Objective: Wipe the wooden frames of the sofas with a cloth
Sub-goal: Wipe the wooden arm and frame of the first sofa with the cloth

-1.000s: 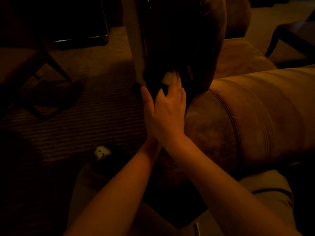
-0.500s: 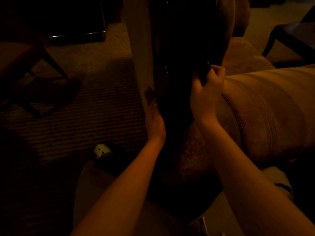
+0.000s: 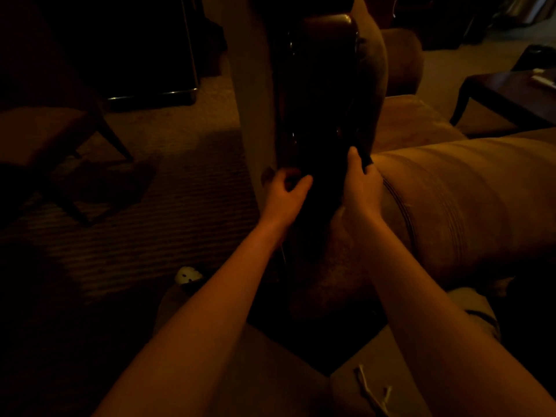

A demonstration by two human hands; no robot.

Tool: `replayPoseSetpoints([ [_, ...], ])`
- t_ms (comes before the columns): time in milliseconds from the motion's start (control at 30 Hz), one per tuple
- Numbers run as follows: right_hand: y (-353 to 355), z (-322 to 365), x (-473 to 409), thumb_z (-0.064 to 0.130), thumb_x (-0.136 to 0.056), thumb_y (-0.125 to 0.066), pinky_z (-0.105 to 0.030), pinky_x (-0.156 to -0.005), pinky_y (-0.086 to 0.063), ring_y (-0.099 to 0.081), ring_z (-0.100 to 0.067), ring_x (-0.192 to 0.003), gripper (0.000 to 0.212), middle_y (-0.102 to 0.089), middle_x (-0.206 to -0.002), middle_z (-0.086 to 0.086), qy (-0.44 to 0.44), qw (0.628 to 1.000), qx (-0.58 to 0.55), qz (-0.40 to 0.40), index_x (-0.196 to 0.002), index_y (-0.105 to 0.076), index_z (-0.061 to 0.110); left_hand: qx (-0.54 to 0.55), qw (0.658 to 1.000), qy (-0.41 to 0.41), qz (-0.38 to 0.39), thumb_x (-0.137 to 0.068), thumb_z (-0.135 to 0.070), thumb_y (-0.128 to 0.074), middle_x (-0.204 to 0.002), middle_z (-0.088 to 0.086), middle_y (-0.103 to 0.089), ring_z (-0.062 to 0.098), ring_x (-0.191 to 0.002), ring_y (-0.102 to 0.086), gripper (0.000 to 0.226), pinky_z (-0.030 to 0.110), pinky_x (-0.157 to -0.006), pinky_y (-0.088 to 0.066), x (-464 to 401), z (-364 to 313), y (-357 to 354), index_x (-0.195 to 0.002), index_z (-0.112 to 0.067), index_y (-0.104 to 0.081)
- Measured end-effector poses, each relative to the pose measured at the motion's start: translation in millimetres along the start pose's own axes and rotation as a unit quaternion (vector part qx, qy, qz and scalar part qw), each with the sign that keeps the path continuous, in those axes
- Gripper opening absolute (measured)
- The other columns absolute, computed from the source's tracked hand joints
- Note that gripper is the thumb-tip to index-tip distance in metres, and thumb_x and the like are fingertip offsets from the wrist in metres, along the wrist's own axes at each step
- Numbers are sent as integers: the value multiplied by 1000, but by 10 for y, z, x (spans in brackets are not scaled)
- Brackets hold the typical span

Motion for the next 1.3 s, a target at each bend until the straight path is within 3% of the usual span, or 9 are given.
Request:
replayPoseSetpoints([
  [167,-238,387,307,39,-94,-49,-28,-73,-54,-65,-15,-91,35,-65,-101,-4,10,995,-16,103,-112,-59,10,-62,991,-82,89,-87,-23,-66,-116,-9,-53,3,-104,-55,52,7,-71,-47,315,-351,-102,-134,-14,-44],
  [267,-253,577,451,38,-93,-49,-27,-62,-47,-61,-13,-74,25,-61,-86,-2,50,990,22,127,-95,-60,16,-57,993,-97,22,-91,-14,-60,-96,-9,-55,4,-84,-56,24,6,-60,-47,391,-574,112,-113,-14,-52],
  [333,-164,631,485,37,-93,-51,-31,-60,-45,-58,-17,-69,22,-58,-81,-5,57,989,52,126,-84,-55,17,-29,995,-94,-26,-93,-14,-56,-87,2,-56,16,-80,-57,6,25,-65,-49,395,-673,268,-97,-16,-52],
  [467,-19,557,457,53,-80,-56,-45,-76,-54,-61,-36,-95,42,-58,-109,-16,75,982,144,99,-92,-59,12,22,997,-54,-59,-94,-17,-48,-90,12,-53,23,-78,-50,9,34,-62,-40,378,-827,336,-85,-20,-50],
  [633,230,494,565,55,-85,-55,-42,-93,-45,-40,-24,-119,46,-41,-130,-8,65,980,187,29,-115,-57,20,-79,995,-51,-44,-96,-23,-46,-90,8,-55,20,-75,-55,8,35,-65,-46,302,-1075,66,-98,-15,-48],
  [833,187,131,474,31,-95,-51,-29,-59,-45,-59,-21,-76,28,-59,-82,-9,-72,994,43,66,-84,-62,8,-309,936,-157,-54,-95,-18,-48,-74,-7,-40,5,-59,-39,8,20,-48,-28,204,-1488,-198,-95,-15,-40],
  [1067,-90,137,386,8,-96,-41,-53,-72,-51,-53,-50,-79,21,-58,-98,-31,-77,985,60,141,-102,-60,4,-434,877,-198,49,-93,-18,-50,-108,6,-62,22,-93,-60,26,35,-77,-50,136,-1572,-654,-117,-15,-59],
  [1233,-86,162,274,6,-100,-35,-33,-79,-48,-57,-35,-98,31,-58,-109,-16,-98,987,-10,130,-129,-46,1,-384,899,-173,121,-90,-19,-53,-111,3,-62,17,-102,-59,27,28,-84,-46,144,-1598,-805,-114,-15,-63],
  [1300,-43,246,213,9,-101,-37,-23,-67,-49,-61,-19,-83,22,-60,-99,-7,-81,989,-14,121,-115,-54,7,-314,923,-170,140,-91,-20,-54,-110,2,-61,15,-104,-58,26,24,-86,-45,159,-1707,-829,-115,-15,-62],
])
Point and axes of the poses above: each hand's wrist, its own x-axis away from the middle knuckle, its own y-axis out of the back of the hand, z = x × y, the point moved 10 cm from there along -x, towards the middle knuckle
